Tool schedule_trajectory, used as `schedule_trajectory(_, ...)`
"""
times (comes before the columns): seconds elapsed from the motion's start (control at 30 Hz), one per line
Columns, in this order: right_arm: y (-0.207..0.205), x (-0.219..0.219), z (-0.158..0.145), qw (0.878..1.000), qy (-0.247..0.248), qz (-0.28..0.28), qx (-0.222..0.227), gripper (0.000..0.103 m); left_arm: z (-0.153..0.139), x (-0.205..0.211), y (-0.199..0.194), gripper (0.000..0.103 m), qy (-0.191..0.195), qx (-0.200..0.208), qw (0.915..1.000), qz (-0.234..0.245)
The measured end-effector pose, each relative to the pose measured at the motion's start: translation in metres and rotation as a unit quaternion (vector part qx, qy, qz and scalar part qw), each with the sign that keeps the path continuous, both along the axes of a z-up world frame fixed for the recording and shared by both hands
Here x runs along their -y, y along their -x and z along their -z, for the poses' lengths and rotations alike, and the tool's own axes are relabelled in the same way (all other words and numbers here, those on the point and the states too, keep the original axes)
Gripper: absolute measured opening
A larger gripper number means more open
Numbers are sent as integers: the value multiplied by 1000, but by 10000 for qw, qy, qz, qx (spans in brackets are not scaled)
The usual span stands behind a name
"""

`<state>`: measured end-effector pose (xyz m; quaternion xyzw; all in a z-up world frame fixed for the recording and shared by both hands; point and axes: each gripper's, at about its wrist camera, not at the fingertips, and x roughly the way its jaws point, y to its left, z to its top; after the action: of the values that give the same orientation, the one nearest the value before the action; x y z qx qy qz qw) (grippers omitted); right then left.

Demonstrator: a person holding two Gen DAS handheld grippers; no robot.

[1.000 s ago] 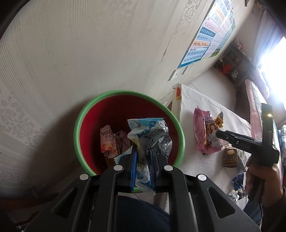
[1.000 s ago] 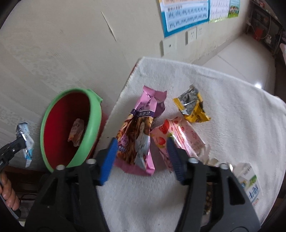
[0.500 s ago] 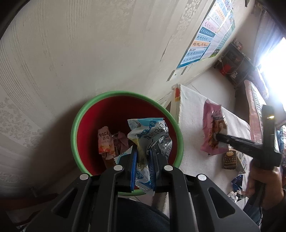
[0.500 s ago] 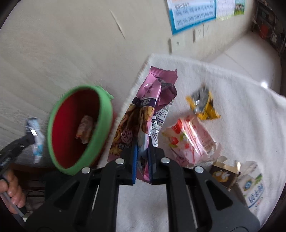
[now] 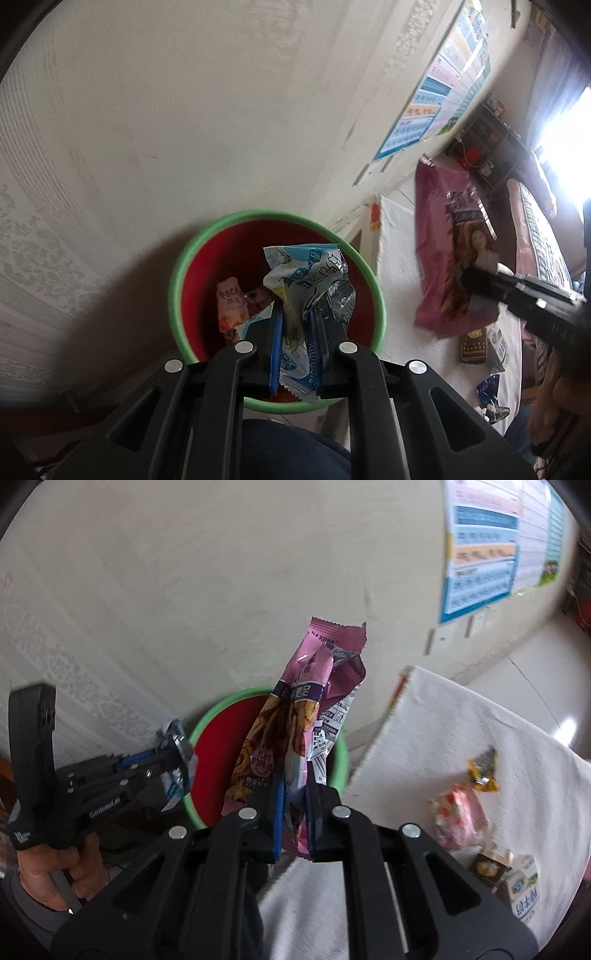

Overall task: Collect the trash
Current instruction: 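Carry the pink snack bag over the bin and open both tools, then move both tools back over the table toward the remaining trash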

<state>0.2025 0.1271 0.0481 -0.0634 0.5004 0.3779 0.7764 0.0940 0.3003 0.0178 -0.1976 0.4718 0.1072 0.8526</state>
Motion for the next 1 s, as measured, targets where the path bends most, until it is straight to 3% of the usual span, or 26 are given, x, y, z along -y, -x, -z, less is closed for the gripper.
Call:
schedule_trajectory(0.27,11,-57,29,9975,460,-538,-9,11,4,-30,-5,14,56,-49,9998,-189)
schedule_trajectory(0.33,10,-61,35,9967,586,-553,4,15,6,-34,-6,40,82,-43,9996,-268)
schedule_trajectory(0.43,11,-60,38,9965,627,-558,-35,35,4,-39,-3,62,208,105,9990,-390)
schedule_trajectory(0.53,14,-53,35,9968,602,-533,12,50,4,-39,-2,69,255,141,9987,-406)
schedule_trajectory(0.57,16,-50,33,9969,613,-499,44,60,4,-38,-1,71,255,144,9987,-407)
schedule_trajectory(0.63,19,-42,26,9971,604,-437,129,64,2,-35,0,78,250,155,9987,-405)
schedule_trajectory(0.7,22,-30,20,9973,602,-352,222,77,-1,-29,1,87,202,181,9988,-406)
schedule_trajectory(1.0,37,62,-2,9967,581,376,414,87,-13,38,-5,94,-53,250,9996,110)
